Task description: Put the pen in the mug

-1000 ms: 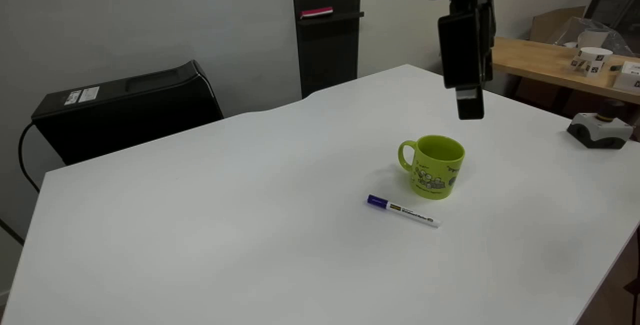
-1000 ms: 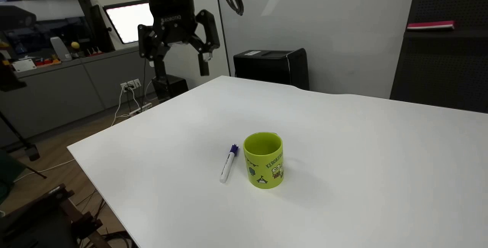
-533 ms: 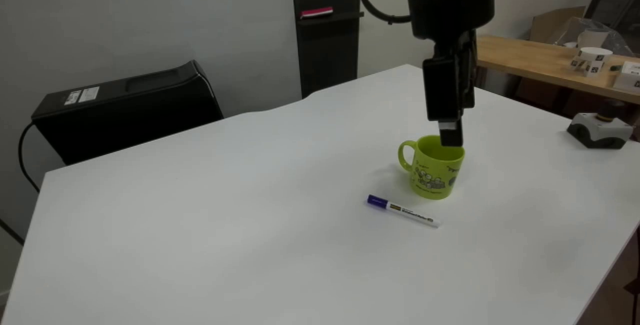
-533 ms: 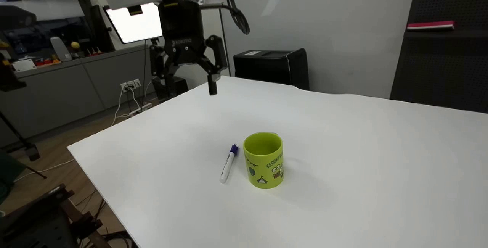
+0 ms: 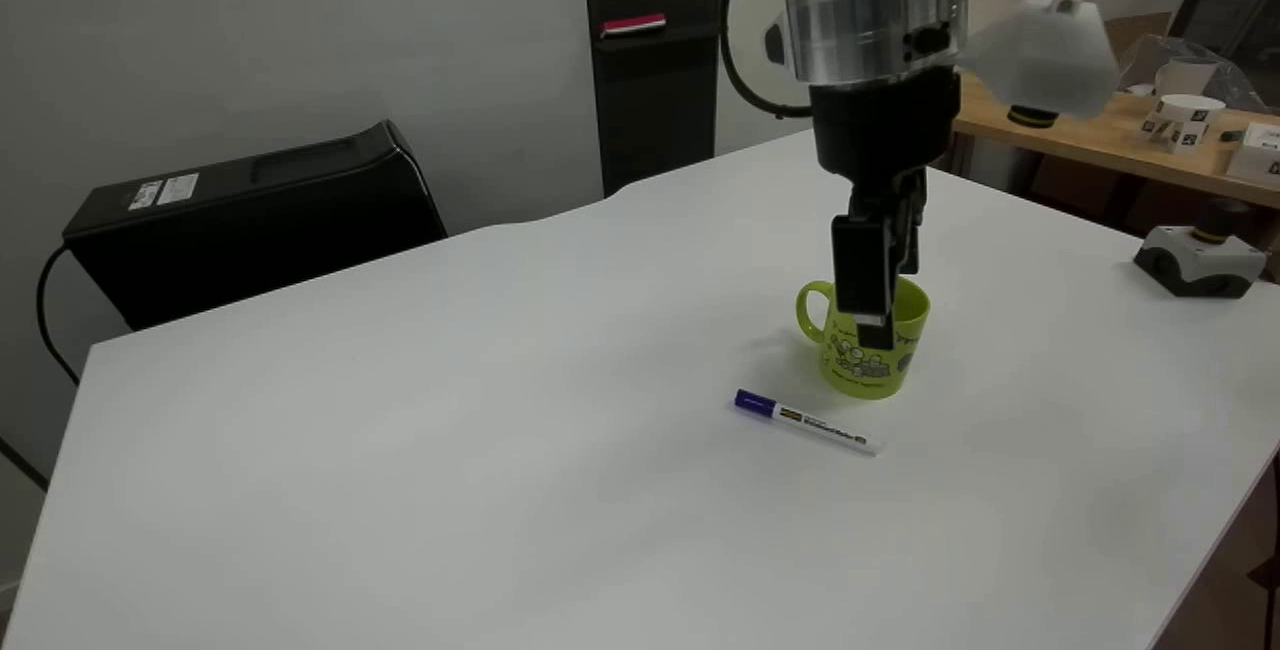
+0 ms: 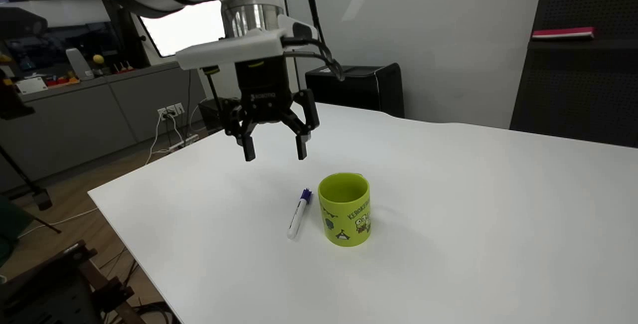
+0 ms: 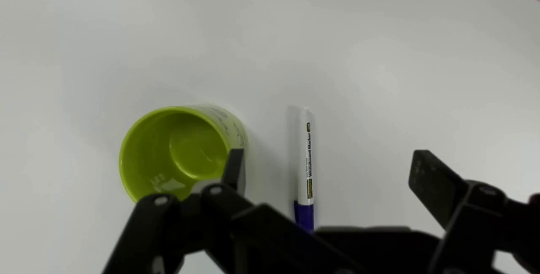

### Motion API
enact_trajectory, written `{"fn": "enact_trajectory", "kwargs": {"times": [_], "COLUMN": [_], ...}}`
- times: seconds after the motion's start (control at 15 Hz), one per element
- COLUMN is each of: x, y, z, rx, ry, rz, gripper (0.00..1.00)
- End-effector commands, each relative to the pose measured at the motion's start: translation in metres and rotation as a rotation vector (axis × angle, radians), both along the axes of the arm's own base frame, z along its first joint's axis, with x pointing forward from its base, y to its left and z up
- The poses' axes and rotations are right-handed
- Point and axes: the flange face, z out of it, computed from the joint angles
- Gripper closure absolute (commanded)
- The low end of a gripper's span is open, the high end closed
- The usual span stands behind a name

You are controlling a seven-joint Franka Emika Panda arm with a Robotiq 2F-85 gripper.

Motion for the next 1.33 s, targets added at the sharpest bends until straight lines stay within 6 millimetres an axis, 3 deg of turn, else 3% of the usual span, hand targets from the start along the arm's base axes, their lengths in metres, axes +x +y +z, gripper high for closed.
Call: {"fn": "enact_trajectory", "kwargs": {"times": [0.0,0.8,1.27], "x": [0.005,0.007,0.015], "y": [-0.009,-0.001,-0.012], "z": [-0.017,-0.054,-0.066], "rx": [-0.022,-0.036,-0.02], "ry": [-0.027,-0.032,-0.045], "rz": [-0.011,0.012,-0.004], "gripper": [0.0,0.0,0.0]}}
